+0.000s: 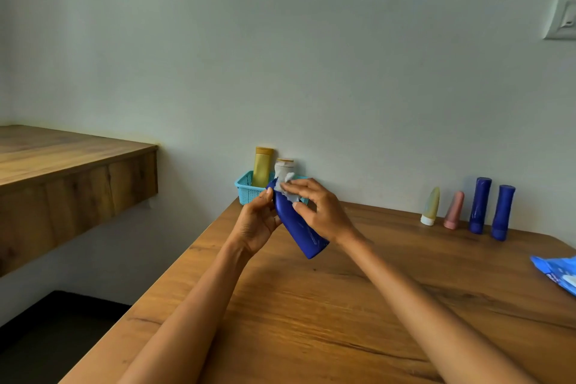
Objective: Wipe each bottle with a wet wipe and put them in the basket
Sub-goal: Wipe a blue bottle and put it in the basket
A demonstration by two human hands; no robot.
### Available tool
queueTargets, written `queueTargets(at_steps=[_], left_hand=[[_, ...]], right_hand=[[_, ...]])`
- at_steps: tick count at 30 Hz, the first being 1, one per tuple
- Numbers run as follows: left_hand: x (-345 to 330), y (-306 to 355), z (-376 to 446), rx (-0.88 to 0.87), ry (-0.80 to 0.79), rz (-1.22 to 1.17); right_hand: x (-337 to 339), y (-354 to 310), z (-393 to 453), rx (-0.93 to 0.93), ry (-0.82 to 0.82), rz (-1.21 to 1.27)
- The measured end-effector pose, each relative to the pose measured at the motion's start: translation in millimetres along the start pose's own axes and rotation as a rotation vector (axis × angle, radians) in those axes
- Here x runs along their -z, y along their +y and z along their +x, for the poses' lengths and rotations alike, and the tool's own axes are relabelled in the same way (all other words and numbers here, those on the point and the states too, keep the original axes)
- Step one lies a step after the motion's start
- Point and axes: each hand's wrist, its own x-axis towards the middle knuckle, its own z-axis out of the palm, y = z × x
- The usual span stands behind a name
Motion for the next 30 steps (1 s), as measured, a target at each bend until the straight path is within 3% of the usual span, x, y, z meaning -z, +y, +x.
queueTargets(at_steps=[7,11,15,21,30], left_hand=[[6,0,2,0.014,0.047,0.011],[0,-1,-1,0.022,0.000,0.038],[-3,1,-2,-0.021,-0.005,-0.020],[0,1,0,-0.022,0.023,0.026],[4,1,2,0.015,0.083,0.051]], right_hand=[[18,13,-23,-0.035,0.015,0.013],[21,-1,-6,-0.051,0.127,0.121],[6,-11,6,-0.053,-0.007,0.105],[9,5,-15,-0.152,0.068,0.302],[26,27,-45,-0.193,0.057,0.166]])
